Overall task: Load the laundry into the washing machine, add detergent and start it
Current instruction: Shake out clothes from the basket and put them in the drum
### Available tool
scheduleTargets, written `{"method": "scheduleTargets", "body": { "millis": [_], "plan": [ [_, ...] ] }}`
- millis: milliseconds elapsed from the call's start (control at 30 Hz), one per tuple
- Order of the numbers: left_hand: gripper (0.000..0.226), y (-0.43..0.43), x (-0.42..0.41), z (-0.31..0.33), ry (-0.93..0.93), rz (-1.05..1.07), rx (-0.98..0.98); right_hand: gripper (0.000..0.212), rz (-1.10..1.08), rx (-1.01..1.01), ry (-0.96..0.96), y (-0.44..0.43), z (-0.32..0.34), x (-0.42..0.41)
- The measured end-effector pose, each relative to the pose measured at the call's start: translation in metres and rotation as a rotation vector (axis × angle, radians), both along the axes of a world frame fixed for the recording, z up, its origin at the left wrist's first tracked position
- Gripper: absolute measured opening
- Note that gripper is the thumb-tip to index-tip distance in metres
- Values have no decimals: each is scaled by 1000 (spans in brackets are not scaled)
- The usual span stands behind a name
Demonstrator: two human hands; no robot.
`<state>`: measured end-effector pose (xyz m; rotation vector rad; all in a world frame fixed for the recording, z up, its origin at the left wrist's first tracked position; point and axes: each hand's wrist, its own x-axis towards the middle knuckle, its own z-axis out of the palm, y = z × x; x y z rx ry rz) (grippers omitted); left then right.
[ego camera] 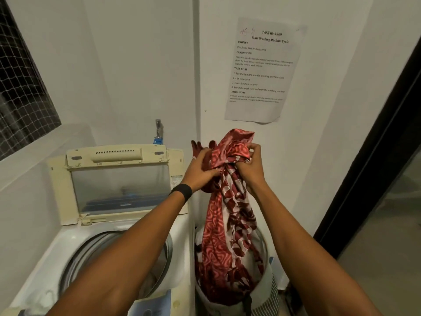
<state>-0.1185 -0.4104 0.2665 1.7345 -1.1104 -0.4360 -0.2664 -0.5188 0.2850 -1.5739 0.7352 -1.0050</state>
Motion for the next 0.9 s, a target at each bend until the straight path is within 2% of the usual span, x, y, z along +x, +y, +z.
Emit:
{"method": "scheduleTargets", "body": {
  "millis": [67, 133, 233, 300, 400, 500, 567, 600, 667, 733, 800, 900],
  "plan": [
    [97, -2, -2, 5, -35, -113, 60, 50, 55, 8, 21, -3, -1, 1],
    [116, -2, -1, 5, -142, -72, 115, 53, 148, 31, 40, -1, -2, 0],
    [122, -7, -3, 0, -191, 39, 105, 58, 287, 21, 50, 12, 0, -4],
    [116, -11, -4, -1, -161, 114, 58, 63, 354, -24, 70, 16, 1, -8],
    [84, -17, -2, -7, -72, 166, -40, 70, 394, -118, 63, 22, 0, -13],
    [60, -16, -17, 4, -45, 144, -89, 75, 201, -302, -37, 43, -13, -12],
    [56, -17, -22, 10, -14, 151, -100, 80, 28, -299, -117, 55, -34, -11],
    [56, -15, -23, 14, 20, 165, -114, 87, -43, -235, -110, 57, -49, -13],
    [65, -12, -20, 20, 102, 171, -129, 106, -73, -84, 71, 53, -82, -18],
    [72, -8, -17, 24, 147, 166, -129, 112, 47, -11, 354, 45, -117, -26],
    [70, -5, -14, 24, 176, 176, -125, 85, 158, 1, 543, 38, -138, -32],
    [64, -3, -9, 20, 205, 226, -102, 42, 114, -48, 539, 28, -133, -31]
  ]
}}
